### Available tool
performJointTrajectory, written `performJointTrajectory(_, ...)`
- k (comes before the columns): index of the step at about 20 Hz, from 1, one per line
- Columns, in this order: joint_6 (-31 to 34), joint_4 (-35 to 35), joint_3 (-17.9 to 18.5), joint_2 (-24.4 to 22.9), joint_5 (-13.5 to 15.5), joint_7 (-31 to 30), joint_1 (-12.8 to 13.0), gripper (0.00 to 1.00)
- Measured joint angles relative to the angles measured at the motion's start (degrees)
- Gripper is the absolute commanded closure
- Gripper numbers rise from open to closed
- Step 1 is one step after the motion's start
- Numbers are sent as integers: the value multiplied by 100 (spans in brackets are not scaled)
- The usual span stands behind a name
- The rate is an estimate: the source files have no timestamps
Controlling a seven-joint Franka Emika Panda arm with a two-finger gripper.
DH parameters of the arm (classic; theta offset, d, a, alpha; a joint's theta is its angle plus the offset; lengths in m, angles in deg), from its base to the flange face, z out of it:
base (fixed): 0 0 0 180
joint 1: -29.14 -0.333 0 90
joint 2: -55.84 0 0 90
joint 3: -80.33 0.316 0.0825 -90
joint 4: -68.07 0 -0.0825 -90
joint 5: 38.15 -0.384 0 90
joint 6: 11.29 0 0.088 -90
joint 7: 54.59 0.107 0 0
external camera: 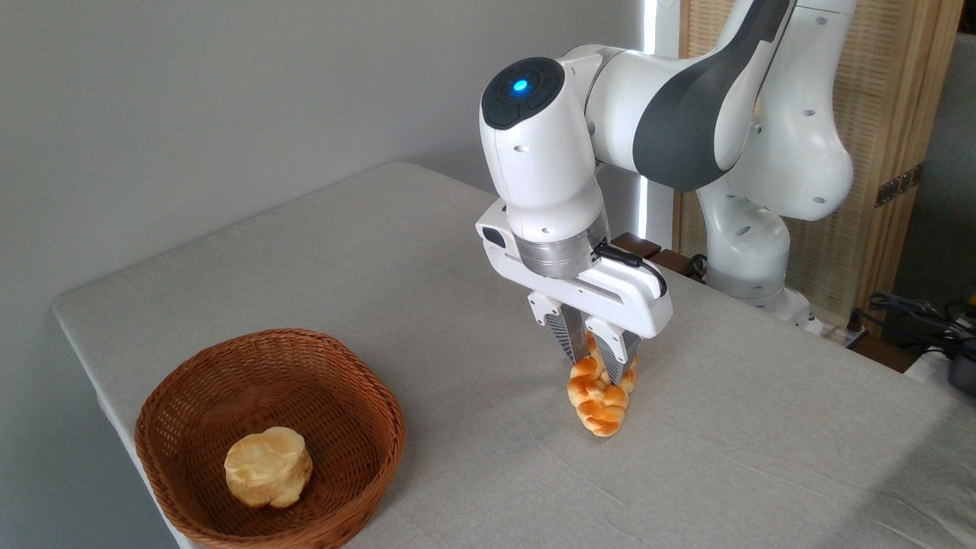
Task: Put bread into the basket
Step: 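Lift the braided roll and carry it over the basket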
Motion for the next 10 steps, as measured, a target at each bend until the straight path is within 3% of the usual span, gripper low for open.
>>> performJointTrajectory(6,18,0,-33,-12,0,27,29,65)
performJointTrajectory(10,98,-94,-344,-73,6,44,77,65)
